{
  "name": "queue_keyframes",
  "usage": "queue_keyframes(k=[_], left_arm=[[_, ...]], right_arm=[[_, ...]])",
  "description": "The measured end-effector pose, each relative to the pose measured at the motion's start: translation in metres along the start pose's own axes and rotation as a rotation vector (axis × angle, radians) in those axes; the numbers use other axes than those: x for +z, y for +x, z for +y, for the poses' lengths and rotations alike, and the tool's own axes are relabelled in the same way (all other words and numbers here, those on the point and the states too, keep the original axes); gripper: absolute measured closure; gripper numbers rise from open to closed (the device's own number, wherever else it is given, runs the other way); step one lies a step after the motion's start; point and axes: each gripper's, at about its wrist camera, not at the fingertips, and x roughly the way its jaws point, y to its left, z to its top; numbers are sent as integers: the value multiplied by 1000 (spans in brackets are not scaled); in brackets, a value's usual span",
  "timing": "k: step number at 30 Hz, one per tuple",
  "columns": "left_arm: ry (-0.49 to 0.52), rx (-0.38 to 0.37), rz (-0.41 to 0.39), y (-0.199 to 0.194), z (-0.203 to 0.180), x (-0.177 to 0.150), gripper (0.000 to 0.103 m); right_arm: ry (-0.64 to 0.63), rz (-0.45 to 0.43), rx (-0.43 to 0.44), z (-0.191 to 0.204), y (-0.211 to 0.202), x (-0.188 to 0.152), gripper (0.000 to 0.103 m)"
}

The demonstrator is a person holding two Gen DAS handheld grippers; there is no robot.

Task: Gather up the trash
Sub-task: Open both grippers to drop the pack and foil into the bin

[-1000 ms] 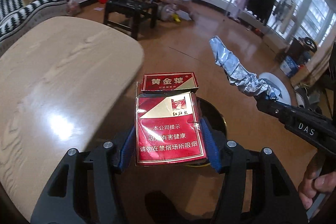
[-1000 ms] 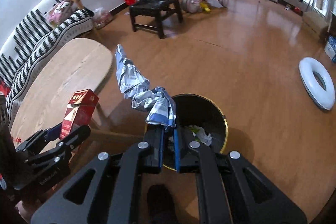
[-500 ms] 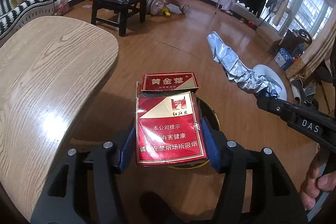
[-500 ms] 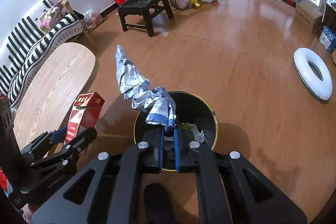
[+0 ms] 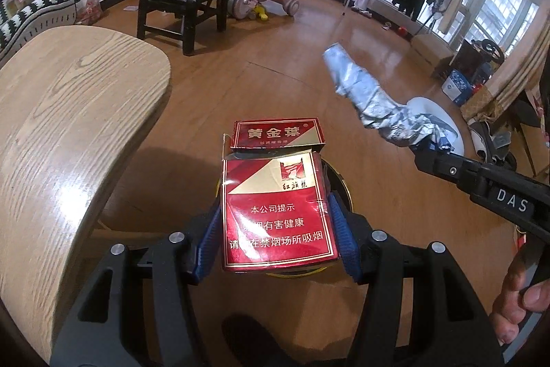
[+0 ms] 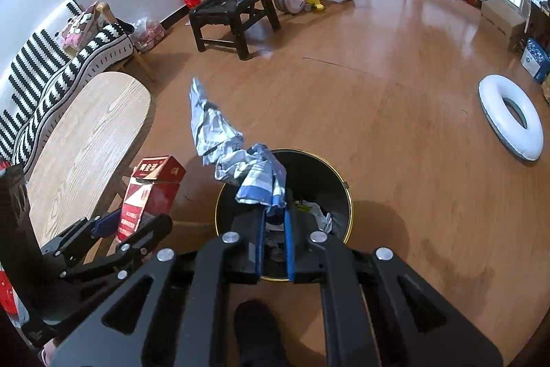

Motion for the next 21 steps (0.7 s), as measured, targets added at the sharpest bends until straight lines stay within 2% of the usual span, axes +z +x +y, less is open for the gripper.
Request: queue_keyframes(k=[3, 4, 6, 7, 8, 21], left_arm=[[7, -6, 4, 1, 1, -2, 42], [7, -4, 4, 2, 1, -2, 37], [10, 1, -3, 1, 1, -3, 31], [11, 1, -4, 1, 0, -3, 28], [11, -1, -4, 0, 0, -3, 26], [-16, 19, -21, -9, 7, -5, 20]], right_arm=[[11, 2, -5, -3, 1, 1, 94], [17, 4, -5, -5, 1, 1, 89], [31, 4, -7, -7, 1, 2, 63], [37, -9, -2, -8, -1, 3, 38], [35, -22, -4, -7, -3, 3, 32], [4, -36, 7, 3, -5, 5, 32]])
